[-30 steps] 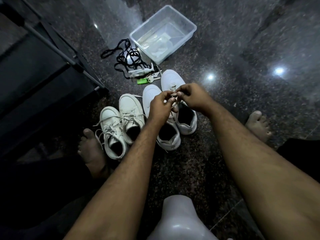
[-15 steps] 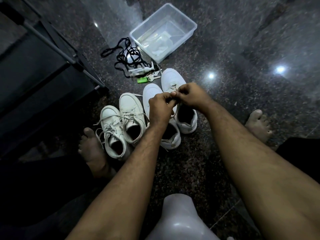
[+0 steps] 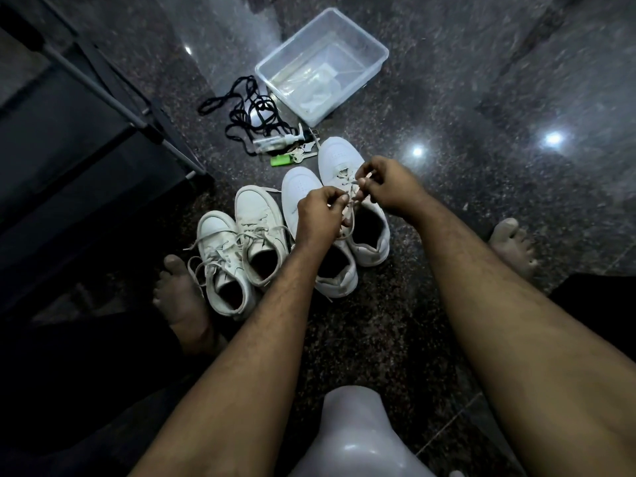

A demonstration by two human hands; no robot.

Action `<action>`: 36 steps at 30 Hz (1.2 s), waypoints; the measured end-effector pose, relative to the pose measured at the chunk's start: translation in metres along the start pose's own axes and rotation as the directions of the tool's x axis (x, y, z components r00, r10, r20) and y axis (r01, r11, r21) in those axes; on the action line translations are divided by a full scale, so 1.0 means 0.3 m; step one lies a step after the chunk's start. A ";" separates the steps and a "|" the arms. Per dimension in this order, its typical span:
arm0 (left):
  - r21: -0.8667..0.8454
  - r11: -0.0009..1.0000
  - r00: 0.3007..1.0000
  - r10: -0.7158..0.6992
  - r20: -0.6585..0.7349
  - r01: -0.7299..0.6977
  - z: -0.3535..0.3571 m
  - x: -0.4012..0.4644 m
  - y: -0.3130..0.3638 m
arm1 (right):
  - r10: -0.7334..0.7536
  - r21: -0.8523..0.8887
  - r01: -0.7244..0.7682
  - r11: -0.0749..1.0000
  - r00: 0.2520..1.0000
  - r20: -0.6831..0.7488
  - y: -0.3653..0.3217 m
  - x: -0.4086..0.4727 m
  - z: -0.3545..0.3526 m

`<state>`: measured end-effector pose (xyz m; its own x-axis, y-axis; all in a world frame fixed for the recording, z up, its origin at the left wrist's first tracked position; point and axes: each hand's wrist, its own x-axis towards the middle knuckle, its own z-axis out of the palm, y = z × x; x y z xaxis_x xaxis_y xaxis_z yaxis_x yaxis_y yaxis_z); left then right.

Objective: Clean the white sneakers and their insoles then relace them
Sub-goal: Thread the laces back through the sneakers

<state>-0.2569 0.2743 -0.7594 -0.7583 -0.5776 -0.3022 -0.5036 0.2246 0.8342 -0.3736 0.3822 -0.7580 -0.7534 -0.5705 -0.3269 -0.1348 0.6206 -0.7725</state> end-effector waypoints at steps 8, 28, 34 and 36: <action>-0.001 0.998 0.996 -0.066 0.064 0.066 -0.001 0.006 -0.010 | -0.036 -0.200 0.038 0.979 0.999 0.014 0.000 -0.020 -0.004; 0.198 0.974 0.992 0.121 -0.021 -0.115 0.025 0.005 -0.038 | -0.224 -0.444 0.195 0.874 0.975 -0.012 -0.001 -0.028 0.015; 0.188 0.973 0.991 0.136 0.005 -0.134 0.034 0.005 -0.051 | -0.177 -0.418 0.175 0.892 0.984 0.034 0.005 -0.015 0.018; 0.197 0.970 0.989 0.146 0.000 -0.143 0.033 0.000 -0.050 | -0.200 -0.447 0.200 0.872 0.979 0.047 0.009 -0.019 0.019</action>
<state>-0.2536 0.2786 -0.7765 -0.8237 -0.5386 -0.1772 -0.4614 0.4552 0.7615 -0.3661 0.3841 -0.7612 -0.6799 -0.7080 -0.1912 -0.5559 0.6676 -0.4953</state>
